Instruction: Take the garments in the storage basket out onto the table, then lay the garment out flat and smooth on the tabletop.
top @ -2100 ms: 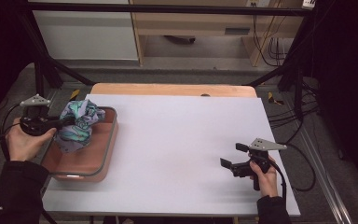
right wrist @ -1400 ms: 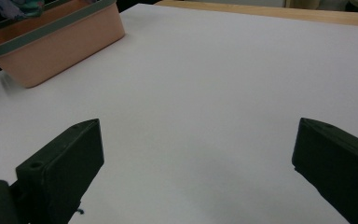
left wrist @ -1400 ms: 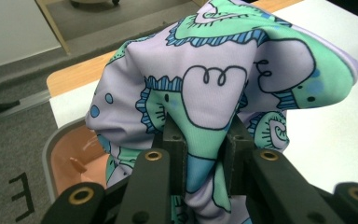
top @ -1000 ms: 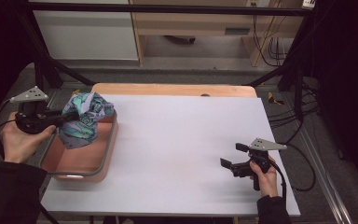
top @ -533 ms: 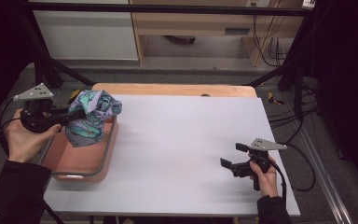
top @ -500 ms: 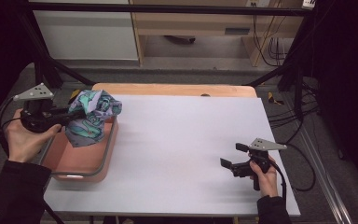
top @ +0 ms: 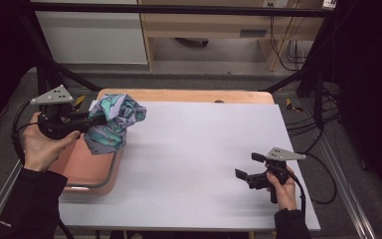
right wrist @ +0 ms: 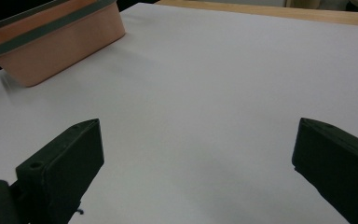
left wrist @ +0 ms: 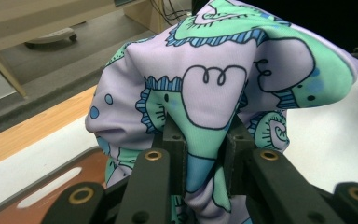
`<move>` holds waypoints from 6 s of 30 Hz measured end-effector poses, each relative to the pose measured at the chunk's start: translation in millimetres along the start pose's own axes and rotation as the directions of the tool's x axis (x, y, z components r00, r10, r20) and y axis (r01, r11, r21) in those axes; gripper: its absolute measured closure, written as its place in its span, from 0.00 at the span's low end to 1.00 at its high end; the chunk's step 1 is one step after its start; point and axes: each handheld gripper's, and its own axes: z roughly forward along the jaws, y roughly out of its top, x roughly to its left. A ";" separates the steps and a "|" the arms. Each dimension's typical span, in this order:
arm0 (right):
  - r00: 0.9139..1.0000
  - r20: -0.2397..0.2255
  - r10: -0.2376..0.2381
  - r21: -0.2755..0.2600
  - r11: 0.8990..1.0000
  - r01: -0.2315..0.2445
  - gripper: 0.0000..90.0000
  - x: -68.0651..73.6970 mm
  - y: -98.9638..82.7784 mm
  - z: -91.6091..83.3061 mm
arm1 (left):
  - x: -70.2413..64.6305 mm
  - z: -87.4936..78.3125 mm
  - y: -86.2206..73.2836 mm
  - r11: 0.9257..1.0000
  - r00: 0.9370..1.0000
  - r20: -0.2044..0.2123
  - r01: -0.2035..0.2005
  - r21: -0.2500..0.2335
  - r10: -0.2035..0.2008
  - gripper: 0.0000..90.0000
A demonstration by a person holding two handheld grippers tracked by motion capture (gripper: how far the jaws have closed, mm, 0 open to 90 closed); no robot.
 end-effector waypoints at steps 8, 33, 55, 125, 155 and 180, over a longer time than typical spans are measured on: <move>1.000 0.000 0.002 0.001 1.000 -0.002 0.03 0.1 -0.2 0.3 | -12.1 13.6 7.6 1.000 0.999 0.035 -0.015 -0.002 0.015 0.83; 1.000 0.000 0.001 0.002 1.000 -0.001 0.03 -0.1 -0.2 -0.2 | -42.9 54.8 16.3 0.999 0.992 0.120 -0.051 0.010 0.050 0.83; 1.000 0.000 -0.002 0.002 1.000 0.002 0.03 -0.4 -0.3 -0.3 | -70.2 111.0 12.1 0.998 0.985 0.163 -0.058 0.038 0.051 0.83; 1.000 -0.001 0.000 0.022 1.000 0.000 0.03 1.1 -1.8 2.8 | -93.1 169.7 -78.1 0.995 0.978 0.208 0.014 0.100 -0.035 0.02; 0.999 -0.042 -0.017 0.055 0.998 0.019 0.02 23.8 1.2 27.2 | -95.0 173.3 -118.6 0.988 0.981 0.160 0.087 0.124 -0.107 0.37; 0.999 0.013 -0.030 0.102 0.994 0.028 0.12 55.9 4.3 59.8 | -103.2 184.9 -126.0 0.974 0.978 0.172 0.077 0.212 -0.114 0.86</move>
